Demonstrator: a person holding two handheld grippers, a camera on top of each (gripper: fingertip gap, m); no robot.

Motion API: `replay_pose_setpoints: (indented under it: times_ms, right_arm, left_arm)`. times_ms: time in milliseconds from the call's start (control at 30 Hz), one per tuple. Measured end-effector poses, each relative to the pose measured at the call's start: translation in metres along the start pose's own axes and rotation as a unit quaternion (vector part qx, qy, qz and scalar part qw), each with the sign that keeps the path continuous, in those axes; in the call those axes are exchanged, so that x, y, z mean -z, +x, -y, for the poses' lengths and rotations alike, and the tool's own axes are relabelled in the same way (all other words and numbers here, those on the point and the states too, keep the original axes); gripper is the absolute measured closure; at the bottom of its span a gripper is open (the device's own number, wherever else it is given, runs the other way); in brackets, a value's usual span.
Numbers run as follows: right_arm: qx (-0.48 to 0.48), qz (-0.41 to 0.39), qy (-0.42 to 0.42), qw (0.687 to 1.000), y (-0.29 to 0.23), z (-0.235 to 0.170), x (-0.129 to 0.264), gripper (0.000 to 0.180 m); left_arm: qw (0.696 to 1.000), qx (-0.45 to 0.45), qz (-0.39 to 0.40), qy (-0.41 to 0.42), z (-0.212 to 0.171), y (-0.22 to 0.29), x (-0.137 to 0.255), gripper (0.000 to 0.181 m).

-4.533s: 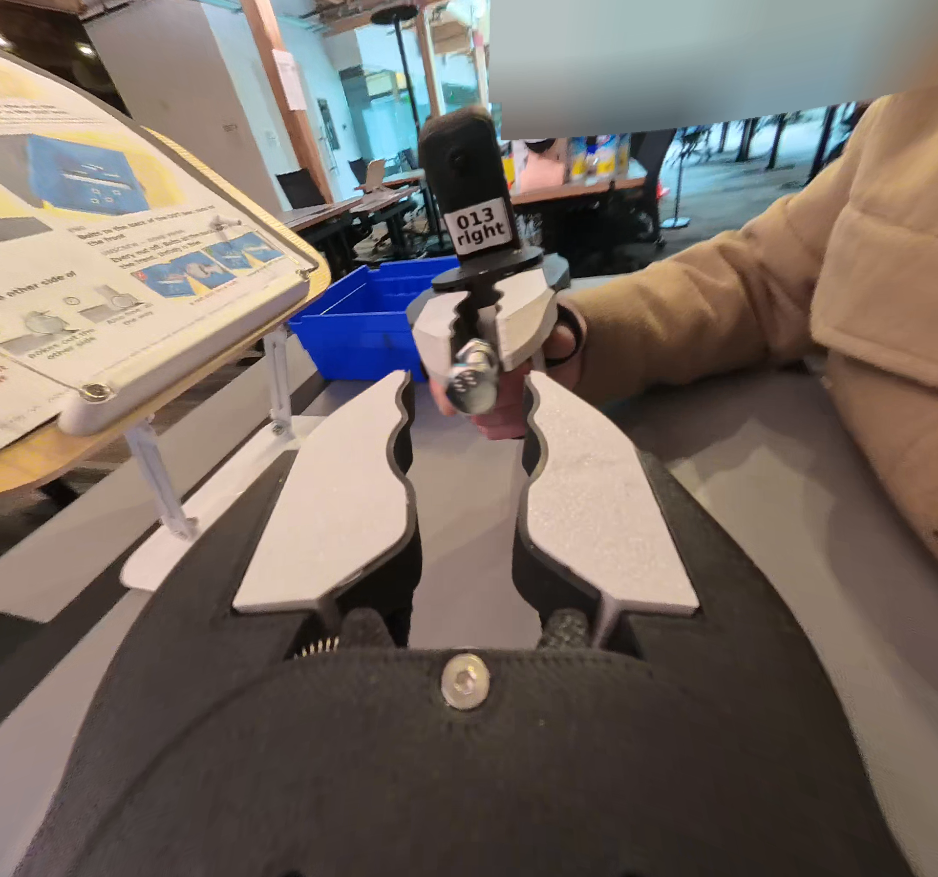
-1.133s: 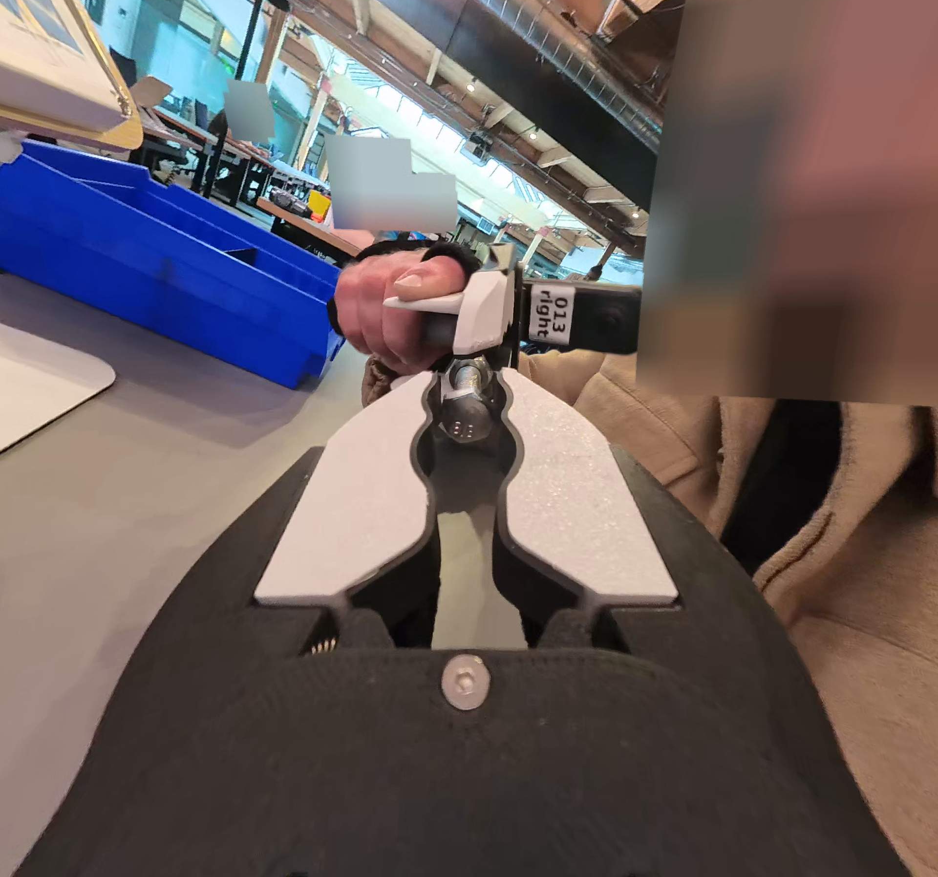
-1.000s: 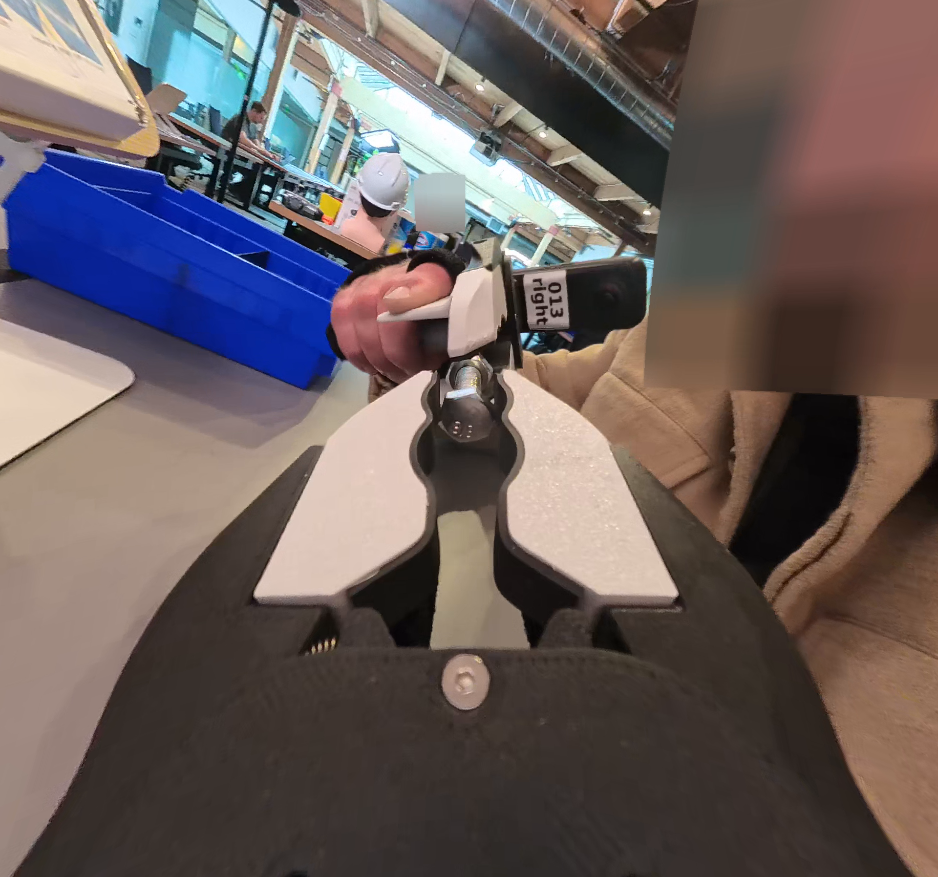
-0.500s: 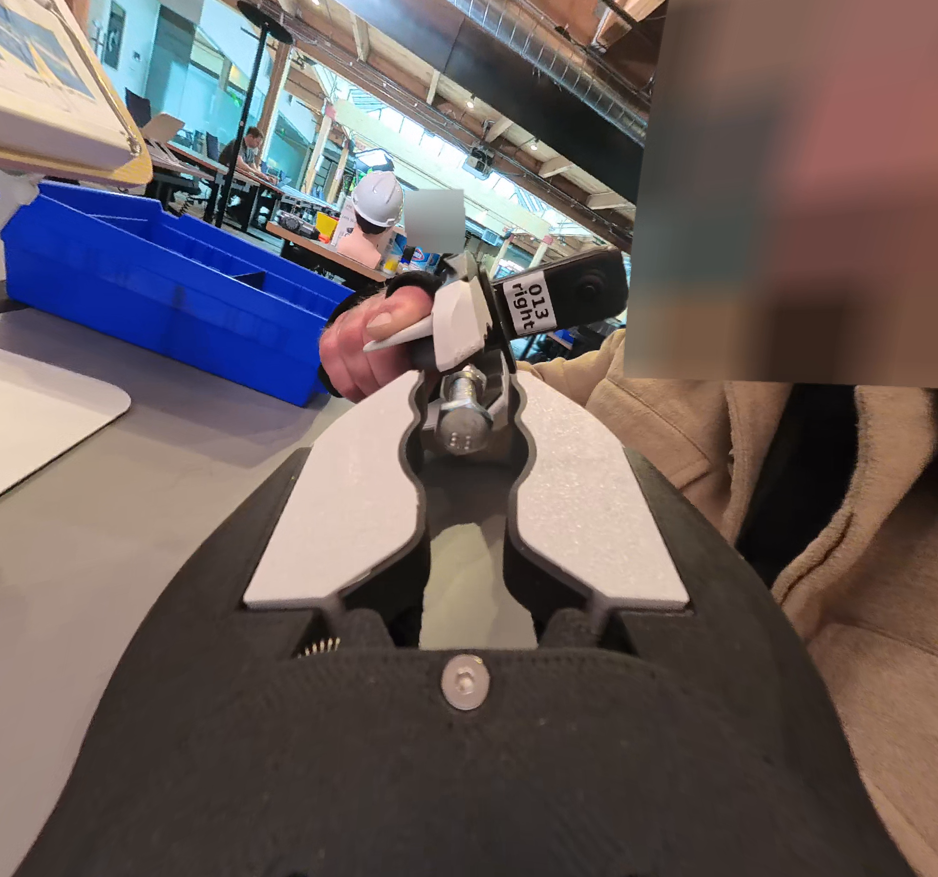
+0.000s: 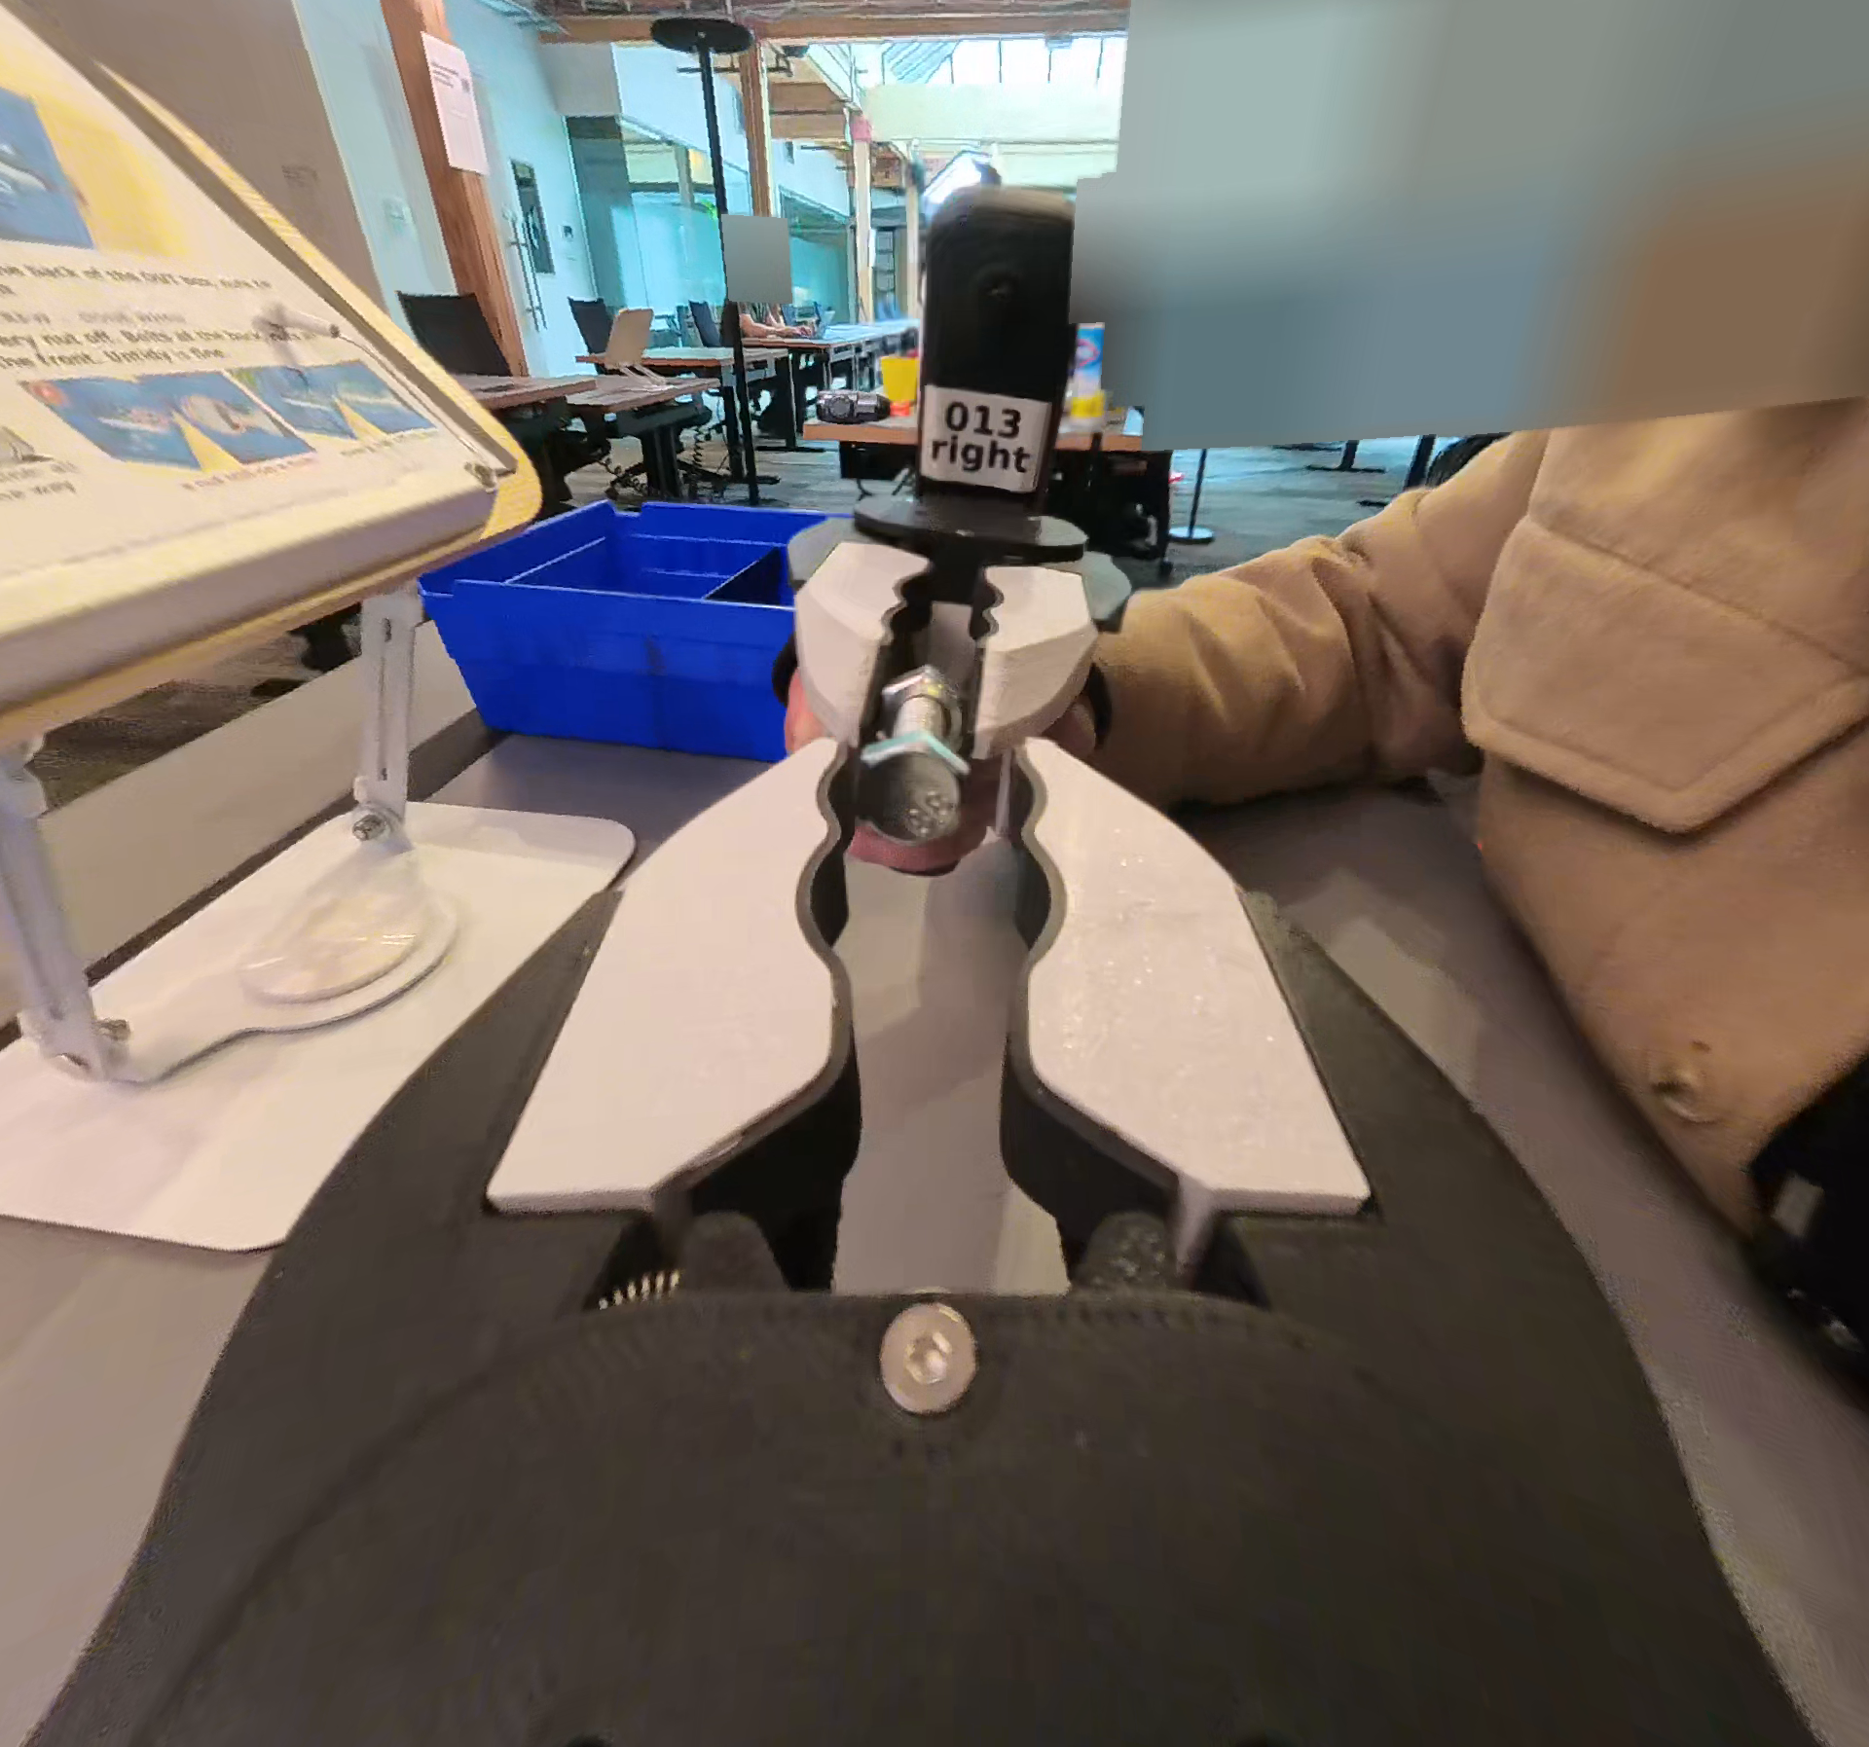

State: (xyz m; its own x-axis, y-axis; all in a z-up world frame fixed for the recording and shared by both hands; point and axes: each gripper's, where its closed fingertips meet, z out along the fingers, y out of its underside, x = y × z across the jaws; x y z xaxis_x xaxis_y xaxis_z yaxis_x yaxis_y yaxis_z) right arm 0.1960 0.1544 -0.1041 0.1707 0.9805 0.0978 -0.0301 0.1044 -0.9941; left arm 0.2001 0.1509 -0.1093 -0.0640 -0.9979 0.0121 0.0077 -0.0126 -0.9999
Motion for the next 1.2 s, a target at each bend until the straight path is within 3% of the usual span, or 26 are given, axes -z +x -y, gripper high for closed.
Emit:
replay_pose_setpoints:
  times_ms: [333,467,567,667,767,933,1000,1200]
  right_arm:
    - [-0.113,0.06,0.035,0.991,-0.0045,-0.0008,0.0007,0.162]
    - [-0.114,0.06,0.039,0.991,-0.0047,-0.0009,0.0002,0.162]
    - [-0.046,0.019,0.021,0.999,0.0005,-0.0034,0.0003,0.162]
    - [0.144,-0.047,-0.041,0.988,0.0022,-0.0071,-0.0004,0.161]
    - [0.302,-0.089,-0.093,0.945,0.0024,-0.006,0.0006,0.162]
    - [0.47,-0.123,-0.144,0.862,0.0018,-0.0079,0.0011,0.162]
    - [0.494,-0.132,-0.153,0.845,0.0013,-0.0075,-0.0002,0.162]
    - [0.418,-0.124,-0.12,0.892,0.001,-0.0053,-0.001,0.162]
  left_arm:
    - [0.999,-0.042,0.02,-0.009,0.0012,0.0019,-0.0009,0.163]
    - [1.0,-0.021,0.016,-0.012,0.0017,0.0024,-0.0008,0.163]
    - [0.999,0.035,0.01,-0.006,-0.0014,-0.0025,-0.0015,0.163]
    - [0.993,0.114,-0.024,0.007,-0.0037,-0.0034,-0.0008,0.163]
    - [0.979,0.191,-0.067,0.037,-0.0025,-0.0018,-0.0017,0.163]
    - [0.962,0.248,-0.103,0.048,-0.0049,0.0002,-0.0017,0.163]
    - [0.956,0.263,-0.113,0.062,-0.0038,-0.0004,-0.0006,0.163]
    - [0.96,0.249,-0.109,0.068,-0.0013,-0.001,-0.0004,0.163]
